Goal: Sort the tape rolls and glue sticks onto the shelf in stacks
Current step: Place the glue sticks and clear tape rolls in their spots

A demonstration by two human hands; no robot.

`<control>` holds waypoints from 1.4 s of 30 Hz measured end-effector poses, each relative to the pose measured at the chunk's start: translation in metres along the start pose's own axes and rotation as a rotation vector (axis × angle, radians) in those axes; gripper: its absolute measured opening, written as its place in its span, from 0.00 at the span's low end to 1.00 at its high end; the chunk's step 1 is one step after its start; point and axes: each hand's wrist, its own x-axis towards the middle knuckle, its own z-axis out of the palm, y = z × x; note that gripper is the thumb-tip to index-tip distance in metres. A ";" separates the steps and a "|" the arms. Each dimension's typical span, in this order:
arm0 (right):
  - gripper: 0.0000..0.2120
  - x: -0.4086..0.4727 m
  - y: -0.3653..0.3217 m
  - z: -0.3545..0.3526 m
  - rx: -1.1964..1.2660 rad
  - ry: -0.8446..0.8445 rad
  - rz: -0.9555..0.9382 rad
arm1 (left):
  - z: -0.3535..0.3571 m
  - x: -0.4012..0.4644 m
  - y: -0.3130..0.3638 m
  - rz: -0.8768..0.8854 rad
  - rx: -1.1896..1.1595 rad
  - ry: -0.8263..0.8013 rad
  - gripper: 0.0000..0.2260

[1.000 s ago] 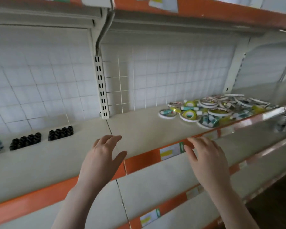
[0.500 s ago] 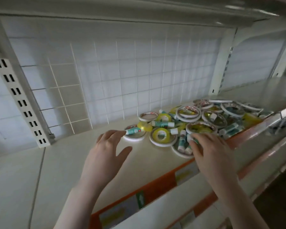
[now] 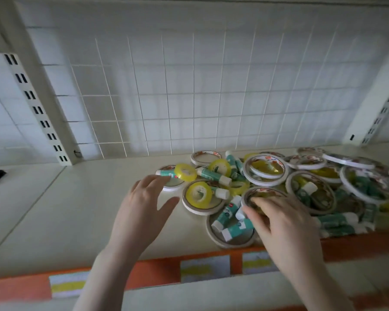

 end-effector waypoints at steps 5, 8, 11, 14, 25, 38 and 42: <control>0.04 -0.001 0.007 -0.005 0.085 -0.050 -0.085 | 0.002 -0.014 0.013 -0.074 0.037 0.017 0.17; 0.03 -0.001 0.007 -0.006 0.112 -0.054 -0.089 | 0.001 -0.017 0.013 -0.091 0.052 0.019 0.17; 0.03 -0.002 0.007 -0.005 0.115 -0.050 -0.092 | 0.000 -0.016 0.014 -0.097 0.059 0.012 0.17; 0.05 -0.002 0.008 -0.006 0.112 -0.033 -0.092 | -0.001 -0.012 0.019 -0.086 0.054 -0.013 0.19; 0.08 0.002 0.010 -0.007 0.084 0.042 -0.090 | 0.017 0.020 0.037 0.083 0.103 -0.232 0.24; 0.09 0.005 0.020 -0.003 0.082 0.064 -0.135 | 0.040 0.028 0.036 0.008 0.103 -0.260 0.25; 0.09 0.005 0.022 -0.002 0.106 0.063 -0.135 | 0.038 0.029 0.039 -0.013 0.107 -0.214 0.26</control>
